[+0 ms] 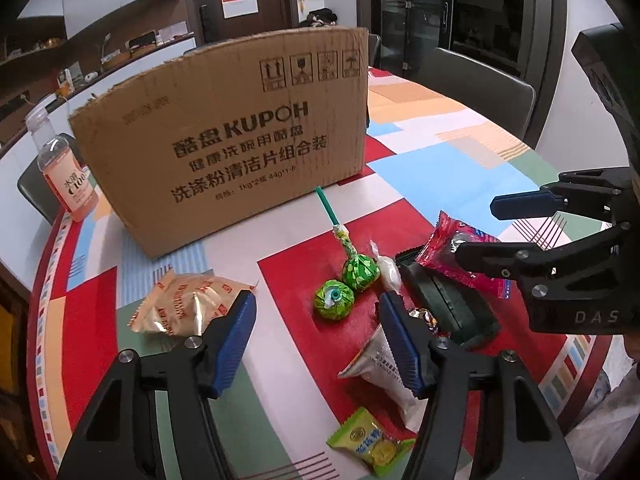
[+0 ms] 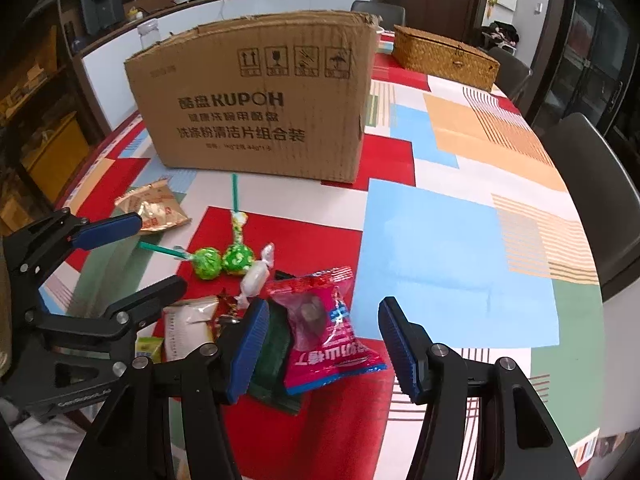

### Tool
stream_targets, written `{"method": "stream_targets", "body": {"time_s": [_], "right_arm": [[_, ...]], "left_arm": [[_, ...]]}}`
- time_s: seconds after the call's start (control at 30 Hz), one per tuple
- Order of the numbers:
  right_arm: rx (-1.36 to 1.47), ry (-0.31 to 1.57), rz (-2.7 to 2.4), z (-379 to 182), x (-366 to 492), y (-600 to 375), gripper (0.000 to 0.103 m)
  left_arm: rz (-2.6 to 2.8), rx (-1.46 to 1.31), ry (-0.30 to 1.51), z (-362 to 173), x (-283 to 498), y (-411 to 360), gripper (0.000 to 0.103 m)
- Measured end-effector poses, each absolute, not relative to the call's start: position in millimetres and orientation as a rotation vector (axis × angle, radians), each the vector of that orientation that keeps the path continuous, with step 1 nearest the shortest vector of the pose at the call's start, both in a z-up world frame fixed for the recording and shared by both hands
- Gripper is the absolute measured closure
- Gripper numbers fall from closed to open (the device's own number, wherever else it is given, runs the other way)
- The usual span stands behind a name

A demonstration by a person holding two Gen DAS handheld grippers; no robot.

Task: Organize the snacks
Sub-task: 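Grasp a green lollipop with the left tool while the right tool grasps the red candy bag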

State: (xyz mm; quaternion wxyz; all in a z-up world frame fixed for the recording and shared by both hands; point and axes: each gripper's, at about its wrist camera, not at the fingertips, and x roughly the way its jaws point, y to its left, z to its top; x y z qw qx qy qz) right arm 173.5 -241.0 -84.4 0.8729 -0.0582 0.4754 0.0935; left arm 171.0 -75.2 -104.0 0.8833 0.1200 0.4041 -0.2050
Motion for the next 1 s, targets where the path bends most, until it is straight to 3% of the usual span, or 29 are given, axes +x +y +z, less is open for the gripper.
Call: {"method": "stream_targets", "body": {"time_s": [0.53,0.6,0.73,1.0], "right_arm": [[-0.057,1.068,0.225,-106.8,186.6,-241.9,0.046],[-0.053,1.075,0.224,-108.2,187.0,-242.3,0.052],[-0.040,1.094,0.234,-111.8,187.5,-242.5,0.063],[-0.050,1.075,0.225,-106.7,183.1,-241.5,0.068]], "left_arm": [[-0.448,0.255,0.907,-129.5,195.7,-86.0,0.061],[-0.453,0.251,0.913,-130.9,196.8,-87.2,0.063],[-0.464,0.246,0.933,-134.2,197.9,-89.4,0.077],[-0.468,0.239,0.921,-126.3,193.1,-88.4,0.077]]}}
